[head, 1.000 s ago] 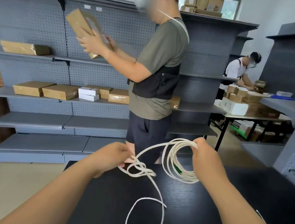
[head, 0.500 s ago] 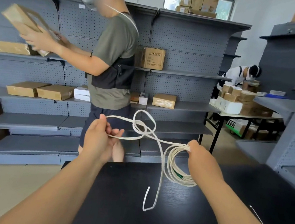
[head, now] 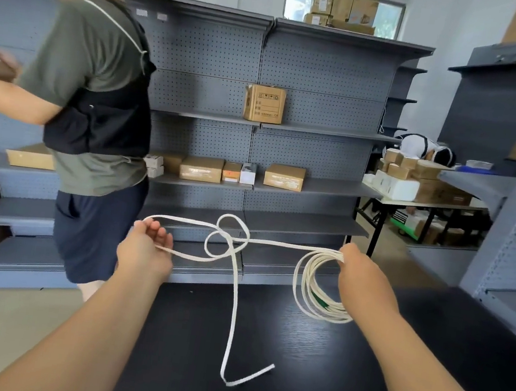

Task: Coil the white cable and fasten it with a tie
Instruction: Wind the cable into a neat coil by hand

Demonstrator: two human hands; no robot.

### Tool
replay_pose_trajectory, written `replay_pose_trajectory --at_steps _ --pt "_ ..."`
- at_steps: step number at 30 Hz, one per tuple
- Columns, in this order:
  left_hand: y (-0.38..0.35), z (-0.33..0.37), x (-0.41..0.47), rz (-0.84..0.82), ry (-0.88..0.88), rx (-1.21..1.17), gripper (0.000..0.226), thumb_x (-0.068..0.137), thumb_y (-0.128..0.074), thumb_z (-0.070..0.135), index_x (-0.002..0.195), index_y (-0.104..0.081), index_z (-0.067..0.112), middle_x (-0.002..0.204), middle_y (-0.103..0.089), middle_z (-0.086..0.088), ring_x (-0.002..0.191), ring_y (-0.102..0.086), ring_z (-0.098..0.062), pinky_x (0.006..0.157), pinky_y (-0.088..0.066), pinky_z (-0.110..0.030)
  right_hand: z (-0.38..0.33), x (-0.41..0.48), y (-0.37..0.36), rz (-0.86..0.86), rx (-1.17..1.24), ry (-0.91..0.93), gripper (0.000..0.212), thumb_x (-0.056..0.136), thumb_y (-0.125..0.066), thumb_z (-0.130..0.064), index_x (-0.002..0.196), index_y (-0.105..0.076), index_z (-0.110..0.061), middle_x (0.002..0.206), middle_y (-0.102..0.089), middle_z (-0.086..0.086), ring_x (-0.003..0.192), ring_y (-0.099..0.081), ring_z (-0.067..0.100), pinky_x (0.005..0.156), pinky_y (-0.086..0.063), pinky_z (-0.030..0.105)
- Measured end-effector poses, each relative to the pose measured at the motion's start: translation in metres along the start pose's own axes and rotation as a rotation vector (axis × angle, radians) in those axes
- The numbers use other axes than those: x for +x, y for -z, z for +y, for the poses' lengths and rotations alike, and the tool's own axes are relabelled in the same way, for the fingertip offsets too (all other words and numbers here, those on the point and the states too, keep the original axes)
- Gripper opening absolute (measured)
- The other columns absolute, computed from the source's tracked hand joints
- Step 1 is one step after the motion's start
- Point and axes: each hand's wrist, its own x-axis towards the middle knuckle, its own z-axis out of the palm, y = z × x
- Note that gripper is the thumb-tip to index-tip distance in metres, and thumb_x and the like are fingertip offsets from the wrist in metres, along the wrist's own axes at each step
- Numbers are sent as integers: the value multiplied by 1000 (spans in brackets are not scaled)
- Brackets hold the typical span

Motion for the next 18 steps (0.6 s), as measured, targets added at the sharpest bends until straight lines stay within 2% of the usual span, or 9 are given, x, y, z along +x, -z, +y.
replay_pose_trajectory --at_steps 2,4,6,8,9,12,14,16,18 --pt "-1 6 0 42 36 -82 38 100 -35 23 67 -53 20 59 -54 12 56 -47 -4 69 -45 -19 1 -1 1 -7 7 -3 13 97 -33 -5 88 -33 -15 68 -41 1 56 -37 13 45 -21 28" --pt "-2 12 -3 68 56 -179 40 100 -33 24 66 -54 20 56 -58 13 58 -52 -2 68 -46 -16 1 -2 1 -9 11 -3 13 97 -33 -6 89 -33 -15 68 -40 0 56 -37 13 45 -21 27" --pt "-3 18 -4 67 42 -245 39 100 -32 26 70 -56 20 65 -62 12 64 -58 -2 68 -46 -15 1 -1 0 0 6 2 12 98 -32 -6 91 -34 -16 70 -42 0 56 -38 14 45 -22 27" --pt "-3 21 -4 0 16 -203 36 99 -34 25 72 -57 20 73 -63 11 64 -59 -2 69 -45 -14 1 -1 0 10 4 1 12 98 -31 -7 92 -34 -17 74 -44 2 58 -39 16 45 -22 27" --pt "-2 20 -5 -64 12 -140 35 99 -35 23 72 -57 19 70 -64 10 59 -58 -1 67 -44 -13 1 0 0 14 2 -1 13 98 -31 -6 92 -35 -17 75 -45 2 59 -40 18 46 -23 28" --pt "-2 7 -7 -226 -2 156 30 96 -38 16 73 -57 15 61 -61 6 46 -52 -3 53 -43 -14 1 1 -1 13 7 0 13 98 -31 -6 93 -35 -17 78 -47 3 62 -43 21 46 -24 28" --pt "-2 -3 -9 -229 -36 444 23 94 -40 12 81 -59 10 59 -57 1 45 -47 -9 47 -41 -18 -1 1 -1 8 23 8 13 98 -30 -7 92 -35 -18 77 -47 3 61 -42 19 46 -23 28" --pt "1 -10 -14 -268 -130 779 16 93 -46 17 96 -59 9 65 -51 -3 52 -42 -14 50 -38 -24 -3 2 -1 7 27 23 13 99 -30 -8 92 -35 -18 74 -45 2 59 -41 17 46 -23 28" --pt "8 -14 -16 -394 -314 1203 17 90 -57 31 103 -57 21 74 -53 -3 60 -48 -16 57 -40 -28 -5 3 -1 17 19 38 13 99 -31 -9 91 -36 -18 73 -45 1 59 -40 17 45 -22 28"
